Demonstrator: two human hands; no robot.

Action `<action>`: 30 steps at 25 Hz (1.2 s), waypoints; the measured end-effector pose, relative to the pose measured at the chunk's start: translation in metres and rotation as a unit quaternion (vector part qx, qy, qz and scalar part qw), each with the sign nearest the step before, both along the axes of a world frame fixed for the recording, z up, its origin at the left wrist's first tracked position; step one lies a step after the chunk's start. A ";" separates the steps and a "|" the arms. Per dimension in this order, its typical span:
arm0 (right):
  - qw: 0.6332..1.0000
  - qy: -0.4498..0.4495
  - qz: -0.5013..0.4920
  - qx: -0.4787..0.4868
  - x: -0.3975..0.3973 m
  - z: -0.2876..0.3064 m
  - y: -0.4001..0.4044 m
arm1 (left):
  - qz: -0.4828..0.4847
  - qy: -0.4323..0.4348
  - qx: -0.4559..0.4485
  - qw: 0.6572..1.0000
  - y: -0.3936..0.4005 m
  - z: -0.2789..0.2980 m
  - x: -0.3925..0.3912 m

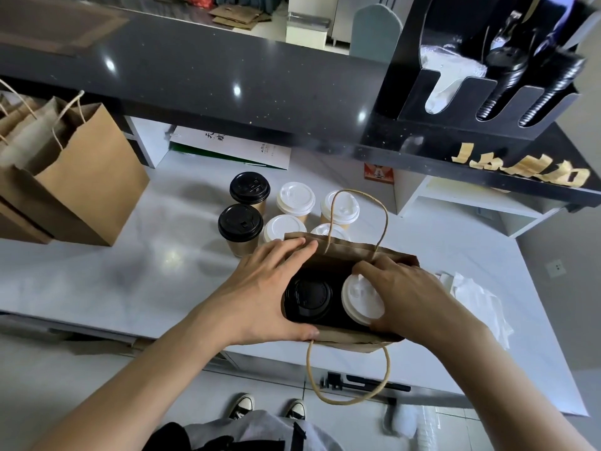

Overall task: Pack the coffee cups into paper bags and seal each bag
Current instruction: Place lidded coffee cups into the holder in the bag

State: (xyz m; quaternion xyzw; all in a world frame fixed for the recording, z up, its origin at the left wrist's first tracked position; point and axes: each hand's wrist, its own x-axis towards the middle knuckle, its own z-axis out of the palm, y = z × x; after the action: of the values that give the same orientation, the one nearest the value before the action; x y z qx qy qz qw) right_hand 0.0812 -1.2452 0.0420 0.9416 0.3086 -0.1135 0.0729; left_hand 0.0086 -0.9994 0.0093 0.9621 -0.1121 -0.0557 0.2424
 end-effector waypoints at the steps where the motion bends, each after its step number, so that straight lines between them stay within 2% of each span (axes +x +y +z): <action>1: 1.000 -0.011 0.004 -0.017 0.001 -0.003 0.002 | 0.000 0.000 0.001 1.000 0.000 0.000 0.000; 8: 0.996 -0.048 0.020 -0.069 0.003 -0.019 0.012 | -0.003 -0.006 -0.006 1.000 0.000 -0.001 -0.001; 15: 0.997 -0.022 0.017 -0.073 0.004 -0.012 0.013 | -0.008 -0.009 -0.004 1.000 0.002 -0.001 -0.001; 23: 0.987 -0.052 0.008 -0.150 0.004 -0.024 0.027 | -0.020 -0.016 -0.004 1.000 0.004 -0.003 0.000; 27: 0.992 -0.048 -0.004 -0.118 -0.002 -0.023 0.021 | -0.023 -0.016 -0.033 0.999 0.006 -0.006 0.001; 30: 0.998 -0.020 -0.033 -0.049 -0.008 -0.016 0.013 | -0.022 -0.021 -0.048 0.998 0.007 -0.009 0.004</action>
State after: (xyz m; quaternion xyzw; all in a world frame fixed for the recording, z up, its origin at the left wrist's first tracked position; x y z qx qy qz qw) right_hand 0.0735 -1.2326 0.0260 0.9486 0.2700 -0.1115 0.1213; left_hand 0.0122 -0.9923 0.0007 0.9476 -0.1407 -0.0357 0.2845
